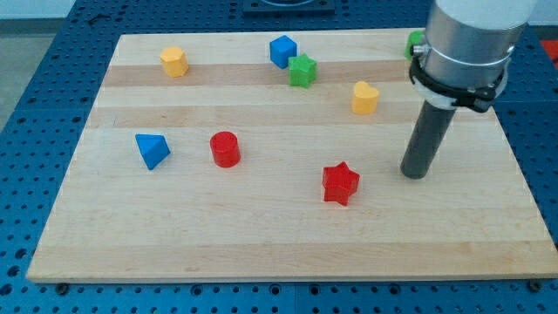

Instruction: Move the yellow heart towards the red circle

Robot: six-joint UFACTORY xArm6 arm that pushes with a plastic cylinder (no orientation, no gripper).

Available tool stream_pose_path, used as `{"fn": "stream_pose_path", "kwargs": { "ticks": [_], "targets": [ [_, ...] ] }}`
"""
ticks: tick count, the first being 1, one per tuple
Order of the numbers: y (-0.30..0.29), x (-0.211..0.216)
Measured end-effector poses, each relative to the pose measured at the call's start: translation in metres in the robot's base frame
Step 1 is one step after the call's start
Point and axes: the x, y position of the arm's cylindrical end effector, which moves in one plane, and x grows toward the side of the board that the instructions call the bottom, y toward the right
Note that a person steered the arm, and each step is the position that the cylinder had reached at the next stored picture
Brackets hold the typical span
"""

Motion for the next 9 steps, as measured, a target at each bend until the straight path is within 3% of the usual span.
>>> {"fn": "stream_pose_path", "kwargs": {
  "ticks": [3, 5, 9],
  "targets": [
    [-0.006, -0.094],
    [-0.008, -0.116],
    [-0.109, -0.106]
  ]
}}
